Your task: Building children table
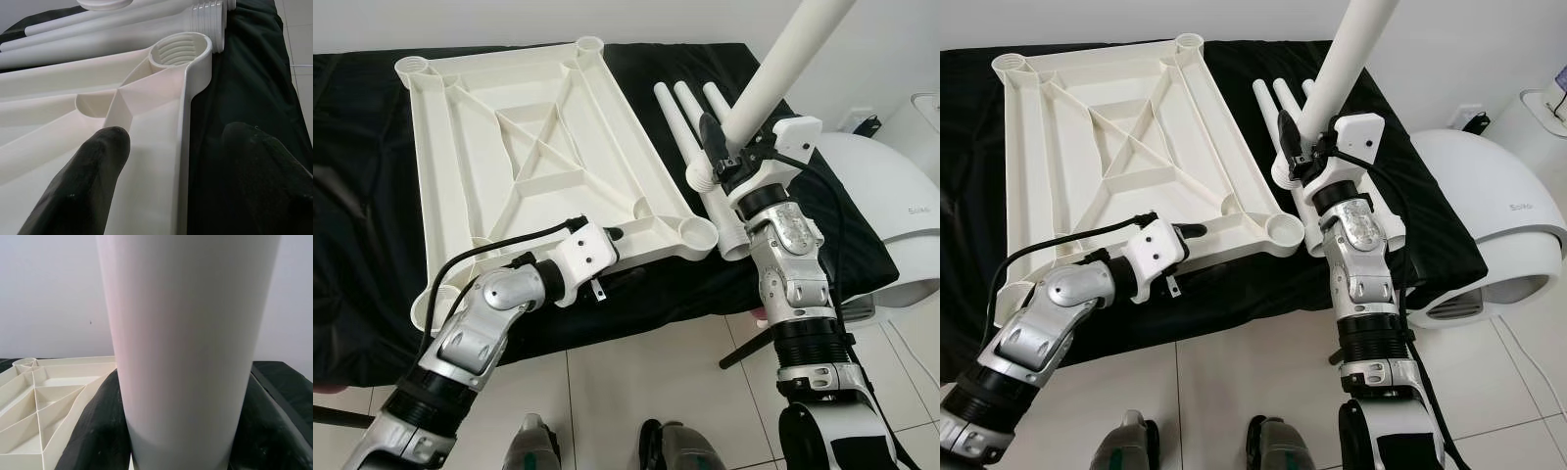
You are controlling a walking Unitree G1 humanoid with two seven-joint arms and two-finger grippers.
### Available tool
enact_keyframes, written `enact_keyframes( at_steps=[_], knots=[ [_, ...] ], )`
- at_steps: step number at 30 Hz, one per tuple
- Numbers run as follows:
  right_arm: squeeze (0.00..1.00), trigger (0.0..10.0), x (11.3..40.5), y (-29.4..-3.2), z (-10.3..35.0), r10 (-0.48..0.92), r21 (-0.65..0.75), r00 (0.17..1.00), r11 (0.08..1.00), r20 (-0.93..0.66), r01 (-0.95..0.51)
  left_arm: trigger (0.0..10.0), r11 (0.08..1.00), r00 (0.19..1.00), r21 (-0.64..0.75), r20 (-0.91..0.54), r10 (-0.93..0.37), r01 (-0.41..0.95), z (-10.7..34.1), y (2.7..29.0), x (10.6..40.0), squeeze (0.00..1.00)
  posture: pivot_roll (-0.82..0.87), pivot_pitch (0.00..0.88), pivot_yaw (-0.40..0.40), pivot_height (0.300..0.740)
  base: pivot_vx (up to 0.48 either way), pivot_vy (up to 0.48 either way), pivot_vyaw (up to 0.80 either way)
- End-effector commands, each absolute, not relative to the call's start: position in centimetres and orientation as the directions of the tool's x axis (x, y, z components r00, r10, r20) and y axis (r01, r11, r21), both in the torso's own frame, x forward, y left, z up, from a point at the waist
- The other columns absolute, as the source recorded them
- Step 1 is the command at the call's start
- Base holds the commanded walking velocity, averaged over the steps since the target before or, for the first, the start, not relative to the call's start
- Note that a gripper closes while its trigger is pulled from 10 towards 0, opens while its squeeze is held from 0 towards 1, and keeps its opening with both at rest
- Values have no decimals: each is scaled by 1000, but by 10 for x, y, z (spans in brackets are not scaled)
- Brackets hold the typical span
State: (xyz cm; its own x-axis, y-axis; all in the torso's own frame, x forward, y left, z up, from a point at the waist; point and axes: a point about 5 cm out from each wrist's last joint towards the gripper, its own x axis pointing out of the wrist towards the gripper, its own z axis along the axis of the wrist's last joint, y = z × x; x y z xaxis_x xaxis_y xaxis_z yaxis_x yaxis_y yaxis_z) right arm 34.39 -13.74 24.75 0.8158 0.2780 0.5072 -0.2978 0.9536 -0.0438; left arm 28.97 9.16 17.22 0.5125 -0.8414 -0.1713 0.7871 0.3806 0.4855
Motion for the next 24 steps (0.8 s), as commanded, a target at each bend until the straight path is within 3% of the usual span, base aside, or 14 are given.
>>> enact_keyframes(
  at_steps=[1,19,24],
  knots=[
    [0,10000,342,-142,254,265,-58,803,959,534,-278,10000,325,470,485,-214,-856,812,167,88,288,0,42,172,-40,740,0,0,0],
    [0,10000,339,-143,255,255,-63,800,962,542,-264,10000,267,487,493,-396,-779,828,145,91,299,0,30,161,-15,740,0,0,0],
    [0,10000,338,-142,255,251,-63,800,964,545,-260,10000,322,504,431,-422,-753,843,142,92,307,0,26,156,-10,740,0,0,0]
  ],
)
